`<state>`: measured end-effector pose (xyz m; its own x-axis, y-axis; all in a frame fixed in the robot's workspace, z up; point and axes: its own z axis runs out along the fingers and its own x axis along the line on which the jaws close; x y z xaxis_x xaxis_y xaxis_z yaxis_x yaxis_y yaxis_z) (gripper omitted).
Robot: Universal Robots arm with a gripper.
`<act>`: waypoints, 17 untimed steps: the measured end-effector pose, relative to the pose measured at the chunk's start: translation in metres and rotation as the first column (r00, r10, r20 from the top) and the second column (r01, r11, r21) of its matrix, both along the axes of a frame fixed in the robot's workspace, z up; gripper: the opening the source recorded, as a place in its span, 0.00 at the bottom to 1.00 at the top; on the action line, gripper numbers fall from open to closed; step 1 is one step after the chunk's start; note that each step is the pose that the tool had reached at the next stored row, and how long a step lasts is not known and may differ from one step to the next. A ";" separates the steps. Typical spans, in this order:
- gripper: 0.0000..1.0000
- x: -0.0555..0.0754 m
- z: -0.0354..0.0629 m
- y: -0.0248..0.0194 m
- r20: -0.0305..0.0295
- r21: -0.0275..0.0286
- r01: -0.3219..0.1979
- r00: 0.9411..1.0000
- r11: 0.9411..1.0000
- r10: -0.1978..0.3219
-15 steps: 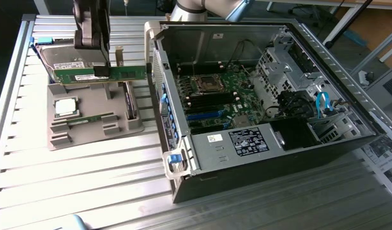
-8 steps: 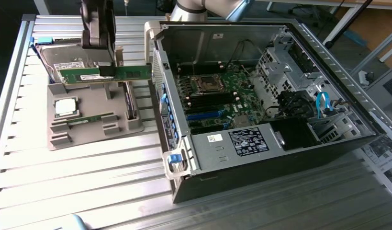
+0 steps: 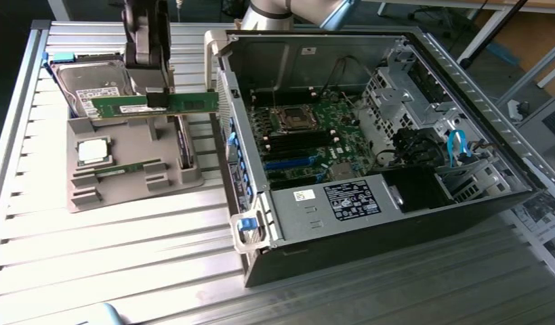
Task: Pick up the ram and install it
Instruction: 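Pick up the ram and move it above insertion slot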
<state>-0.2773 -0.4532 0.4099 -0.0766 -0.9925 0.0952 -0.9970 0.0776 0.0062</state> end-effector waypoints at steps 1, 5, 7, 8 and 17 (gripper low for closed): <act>0.14 0.001 0.0000 0.0000 0.000 0.000 0.000 1.000 1.000 0.000; 0.14 0.004 0.0000 0.0000 0.000 -0.001 0.000 1.000 1.000 0.000; 0.14 0.006 0.0000 0.0000 0.000 -0.001 0.000 1.000 1.000 0.000; 0.14 0.008 0.0000 0.0000 0.000 -0.002 0.000 1.000 1.000 0.000; 0.14 0.017 0.0000 0.0000 0.000 -0.003 0.000 1.000 1.000 0.000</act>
